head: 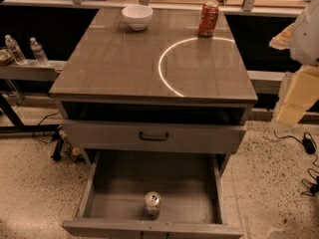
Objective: Pick 7up can from middle drawer and place on counter
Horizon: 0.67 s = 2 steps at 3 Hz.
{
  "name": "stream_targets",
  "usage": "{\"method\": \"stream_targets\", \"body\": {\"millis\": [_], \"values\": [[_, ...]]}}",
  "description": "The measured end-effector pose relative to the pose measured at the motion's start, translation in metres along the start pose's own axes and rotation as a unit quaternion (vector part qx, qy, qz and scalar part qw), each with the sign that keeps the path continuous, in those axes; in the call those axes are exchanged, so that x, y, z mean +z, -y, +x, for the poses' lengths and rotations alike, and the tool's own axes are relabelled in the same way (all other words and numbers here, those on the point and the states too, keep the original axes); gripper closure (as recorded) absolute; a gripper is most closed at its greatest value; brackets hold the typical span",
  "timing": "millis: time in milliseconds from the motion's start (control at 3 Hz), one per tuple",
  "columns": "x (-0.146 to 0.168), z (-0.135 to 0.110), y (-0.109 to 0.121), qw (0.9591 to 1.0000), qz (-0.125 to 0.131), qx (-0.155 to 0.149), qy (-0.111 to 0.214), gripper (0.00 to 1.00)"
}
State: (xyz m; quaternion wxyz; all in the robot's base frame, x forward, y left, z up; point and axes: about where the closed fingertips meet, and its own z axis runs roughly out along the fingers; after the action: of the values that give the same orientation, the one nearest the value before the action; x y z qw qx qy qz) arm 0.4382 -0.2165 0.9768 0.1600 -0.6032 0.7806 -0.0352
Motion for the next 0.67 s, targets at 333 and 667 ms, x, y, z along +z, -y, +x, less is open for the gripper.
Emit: {"method": "stream_targets", "body": {"millis": [333,667], "values": [[0.0,0.0,0.0,1.0,0.0,0.0,0.0,0.0],[0.013,-0.004,-0.004,0.9998,-0.01,-0.013,0.014,0.0]]}}
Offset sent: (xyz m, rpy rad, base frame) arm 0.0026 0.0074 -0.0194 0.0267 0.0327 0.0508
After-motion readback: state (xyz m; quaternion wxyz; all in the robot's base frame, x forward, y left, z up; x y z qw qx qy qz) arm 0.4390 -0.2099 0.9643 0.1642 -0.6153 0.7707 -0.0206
